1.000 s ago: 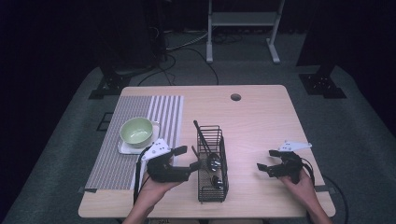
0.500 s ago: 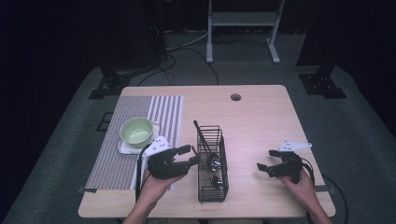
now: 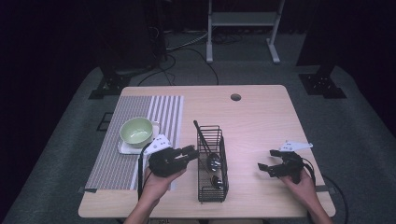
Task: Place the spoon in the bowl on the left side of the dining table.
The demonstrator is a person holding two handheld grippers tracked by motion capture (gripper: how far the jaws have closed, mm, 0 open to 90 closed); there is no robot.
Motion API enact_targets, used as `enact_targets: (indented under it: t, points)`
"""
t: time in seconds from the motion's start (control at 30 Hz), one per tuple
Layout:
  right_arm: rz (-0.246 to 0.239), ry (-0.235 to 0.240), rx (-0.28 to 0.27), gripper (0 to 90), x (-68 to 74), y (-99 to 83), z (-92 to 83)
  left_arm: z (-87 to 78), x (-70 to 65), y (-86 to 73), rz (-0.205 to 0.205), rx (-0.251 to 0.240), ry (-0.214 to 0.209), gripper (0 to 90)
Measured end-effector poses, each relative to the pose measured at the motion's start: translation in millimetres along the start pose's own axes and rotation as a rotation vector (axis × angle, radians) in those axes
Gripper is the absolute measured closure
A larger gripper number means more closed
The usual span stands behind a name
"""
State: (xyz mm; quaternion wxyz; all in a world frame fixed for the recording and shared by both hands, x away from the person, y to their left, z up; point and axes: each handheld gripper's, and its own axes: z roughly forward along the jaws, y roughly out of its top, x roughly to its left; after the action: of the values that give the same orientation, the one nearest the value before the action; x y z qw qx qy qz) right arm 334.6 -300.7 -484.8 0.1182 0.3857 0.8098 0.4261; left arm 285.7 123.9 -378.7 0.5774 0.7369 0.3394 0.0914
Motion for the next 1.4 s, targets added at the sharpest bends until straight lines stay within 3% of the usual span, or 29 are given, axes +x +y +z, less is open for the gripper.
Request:
enact_targets:
  t: [0.2, 0.3, 0.37, 0.43, 0.5, 1.4]
  points:
    - [0.000, 0.001, 0.000, 13.0, 0.1, 0.0, -0.1, -1.6, -1.3, 0.3, 0.024, -0.020, -0.016, 83.6]
    - [0.001, 0.001, -0.002, 13.0, -0.2, -0.1, -0.1, -2.6, -1.6, 0.9, 0.008, -0.039, -0.043, 87.7]
    - [0.000, 0.000, 0.000, 13.0, 0.0, 0.0, -0.1, -3.6, -2.8, 1.6, -0.023, -0.061, -0.083, 88.6]
    - [0.000, 0.000, 0.001, 13.0, 0.2, 0.0, 0.0, -4.1, -5.5, 3.4, -0.005, -0.063, -0.080, 89.2]
    - [0.001, 0.001, -0.002, 13.0, -0.2, -0.1, -0.1, -5.4, -8.3, 6.2, -0.015, -0.083, -0.094, 89.3]
    - [0.001, -0.002, 0.000, 13.0, 0.0, 0.0, 0.1, -36.6, -17.2, 39.4, 0.010, -0.158, -0.092, 89.3]
